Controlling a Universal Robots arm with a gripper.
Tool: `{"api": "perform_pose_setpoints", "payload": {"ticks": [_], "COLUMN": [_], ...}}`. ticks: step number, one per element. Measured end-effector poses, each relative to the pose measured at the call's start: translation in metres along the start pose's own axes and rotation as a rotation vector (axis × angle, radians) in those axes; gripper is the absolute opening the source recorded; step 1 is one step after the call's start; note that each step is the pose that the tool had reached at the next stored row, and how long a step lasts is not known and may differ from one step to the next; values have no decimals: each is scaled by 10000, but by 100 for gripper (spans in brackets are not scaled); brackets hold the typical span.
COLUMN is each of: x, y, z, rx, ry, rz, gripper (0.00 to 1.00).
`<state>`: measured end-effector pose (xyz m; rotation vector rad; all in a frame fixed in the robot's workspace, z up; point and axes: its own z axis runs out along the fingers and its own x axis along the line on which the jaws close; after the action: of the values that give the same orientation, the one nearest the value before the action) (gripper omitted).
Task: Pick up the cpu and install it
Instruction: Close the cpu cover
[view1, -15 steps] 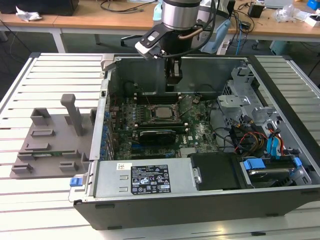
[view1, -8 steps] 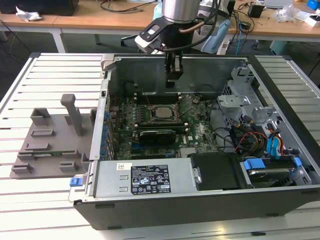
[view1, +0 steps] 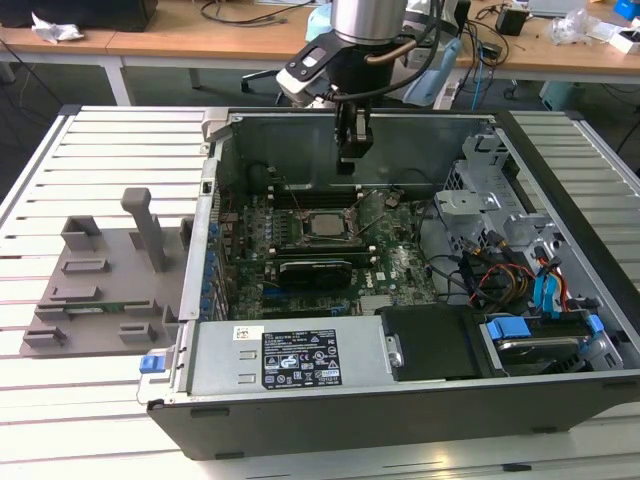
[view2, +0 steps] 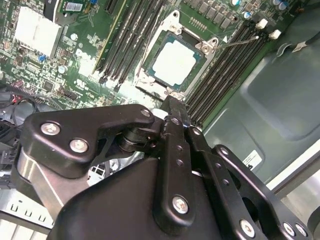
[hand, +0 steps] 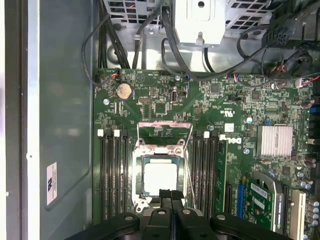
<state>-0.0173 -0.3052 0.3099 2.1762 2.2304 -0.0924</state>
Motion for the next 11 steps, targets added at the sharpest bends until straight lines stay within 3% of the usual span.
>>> {"api": "perform_pose_setpoints", "payload": {"ticks": [8,11], "x": [-3,-5], "y": [131,236], "z": [-3,-5], "rx": [1,4], "ry": [0,1], "rz": [0,0], "gripper": [11,11]}}
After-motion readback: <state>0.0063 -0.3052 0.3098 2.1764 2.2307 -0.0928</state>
